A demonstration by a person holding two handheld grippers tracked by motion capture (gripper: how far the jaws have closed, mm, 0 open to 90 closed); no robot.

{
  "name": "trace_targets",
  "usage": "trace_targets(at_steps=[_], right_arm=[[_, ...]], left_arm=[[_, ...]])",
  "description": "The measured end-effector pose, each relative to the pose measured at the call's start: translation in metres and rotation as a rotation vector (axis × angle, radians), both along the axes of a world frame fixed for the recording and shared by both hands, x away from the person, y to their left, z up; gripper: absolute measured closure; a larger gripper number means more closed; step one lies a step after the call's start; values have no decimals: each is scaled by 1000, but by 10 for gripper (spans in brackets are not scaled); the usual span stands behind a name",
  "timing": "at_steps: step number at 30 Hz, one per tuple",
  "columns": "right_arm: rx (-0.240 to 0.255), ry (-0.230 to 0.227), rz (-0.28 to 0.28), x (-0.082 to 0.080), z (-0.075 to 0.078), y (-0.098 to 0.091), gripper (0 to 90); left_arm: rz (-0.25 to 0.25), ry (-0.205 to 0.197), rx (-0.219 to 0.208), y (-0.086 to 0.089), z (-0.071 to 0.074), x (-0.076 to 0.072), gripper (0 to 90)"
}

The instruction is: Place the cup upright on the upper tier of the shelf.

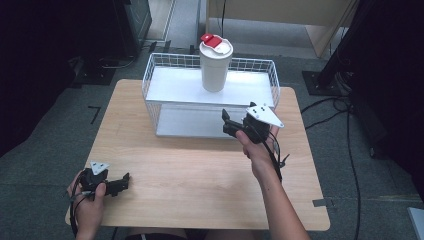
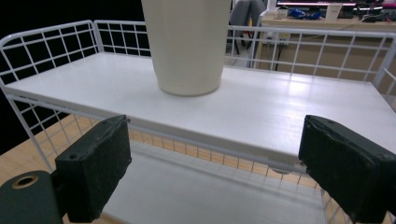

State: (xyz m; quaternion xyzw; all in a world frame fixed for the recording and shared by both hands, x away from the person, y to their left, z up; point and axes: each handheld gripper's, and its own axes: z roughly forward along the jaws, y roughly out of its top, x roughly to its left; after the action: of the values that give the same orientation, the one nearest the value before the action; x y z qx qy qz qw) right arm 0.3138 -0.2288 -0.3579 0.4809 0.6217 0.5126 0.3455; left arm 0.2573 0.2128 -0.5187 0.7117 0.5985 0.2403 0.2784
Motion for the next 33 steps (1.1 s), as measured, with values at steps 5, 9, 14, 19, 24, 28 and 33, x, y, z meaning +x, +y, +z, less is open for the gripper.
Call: trace_targets(at_steps=[5,9,14,19,24,28,33], right_arm=[[-3,18,-9,-15,-16,-11,94],[-4,26,-24,-25,-29,-21,94],[0,36,-39,-36,-45,-33,95],[-44,63,-63,-51,-68,-46,95],[-31,84,-89,-61,-81,-58,95],[-27,107,-115,-69,-91,-71,95],[-58,111,-188,-76,-100,-87,98]], left_arm=[[0,1,1,0,0,0,0],[0,0,0,0,0,0,0],[-1,1,1,0,0,0,0],[0,0,0,0,0,0,0],[-1,1,1,0,0,0,0],[0,0,-1,0,0,0,0],[0,1,0,0,0,0,0]])
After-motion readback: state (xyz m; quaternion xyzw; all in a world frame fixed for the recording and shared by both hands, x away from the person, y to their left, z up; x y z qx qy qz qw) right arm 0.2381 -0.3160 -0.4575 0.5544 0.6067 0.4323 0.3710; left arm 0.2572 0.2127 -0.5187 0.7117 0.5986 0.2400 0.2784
